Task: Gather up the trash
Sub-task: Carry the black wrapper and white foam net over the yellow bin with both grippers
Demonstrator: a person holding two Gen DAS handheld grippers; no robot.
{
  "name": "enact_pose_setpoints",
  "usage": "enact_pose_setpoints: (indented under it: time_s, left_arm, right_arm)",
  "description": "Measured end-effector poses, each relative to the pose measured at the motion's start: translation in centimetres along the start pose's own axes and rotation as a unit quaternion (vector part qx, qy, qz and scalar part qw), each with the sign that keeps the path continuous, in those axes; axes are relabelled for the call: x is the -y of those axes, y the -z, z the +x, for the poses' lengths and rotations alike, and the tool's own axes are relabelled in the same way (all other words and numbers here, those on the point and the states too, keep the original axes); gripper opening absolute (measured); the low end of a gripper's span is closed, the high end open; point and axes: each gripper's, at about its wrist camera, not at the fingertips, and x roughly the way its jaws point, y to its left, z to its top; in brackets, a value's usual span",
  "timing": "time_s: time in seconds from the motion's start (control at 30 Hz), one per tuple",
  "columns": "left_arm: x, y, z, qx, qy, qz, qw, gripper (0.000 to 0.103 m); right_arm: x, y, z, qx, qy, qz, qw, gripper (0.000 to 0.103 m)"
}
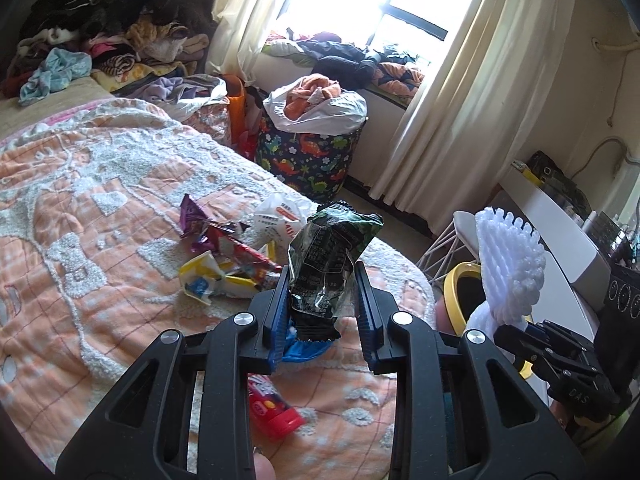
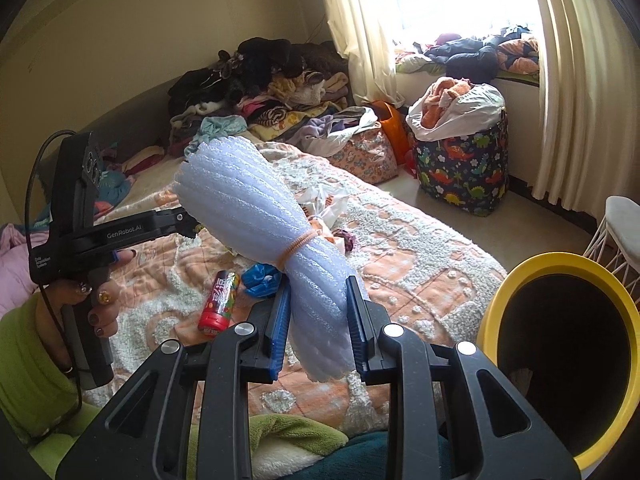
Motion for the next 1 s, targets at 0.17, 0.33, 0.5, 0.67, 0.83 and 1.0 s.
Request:
enact_pose_setpoints:
  time_s: [0.17, 0.33, 0.5, 0.67, 0.83, 1.0]
  left_arm:
    - [1.3, -0.1, 0.2, -0.001, 0.008, 0.011, 0.9999, 0.023]
    - [2.6, 0.1, 0.4, -0.002, 0.014, 0.02, 0.9997, 0.022]
    - [4.2, 0.4, 0.6, -0.006, 0.022, 0.035, 0.9991, 0.022]
    - [5.6, 0.5, 1.0, -0.009, 0.032, 0.043, 0.9985, 0.022]
    - [7.1, 0.5, 1.6, -0.013, 0.042, 0.053, 0.9976, 0.022]
    - [8.9, 0.6, 2.1, -0.015, 0.056, 0.068, 0.996, 0.022]
  right_arm:
    - [0.8, -0.2, -1.0, 0.01, 0.005, 0.01, 1.0, 0.025]
    - [1.5, -0.4, -1.6, 0.016, 0.007, 0.023, 1.0, 0.025]
    - [2.4, -0.4, -2.5, 0.024, 0.013, 0.039, 0.999, 0.025]
    - [3.5, -0.4, -3.4, 0.03, 0.029, 0.058, 0.997, 0.025]
    - [5.3, -0.2, -4.6, 0.035, 0.049, 0.08, 0.995, 0.025]
    - [6.8, -0.2, -5.3, 0.045, 0.066, 0.097, 0.992, 0.025]
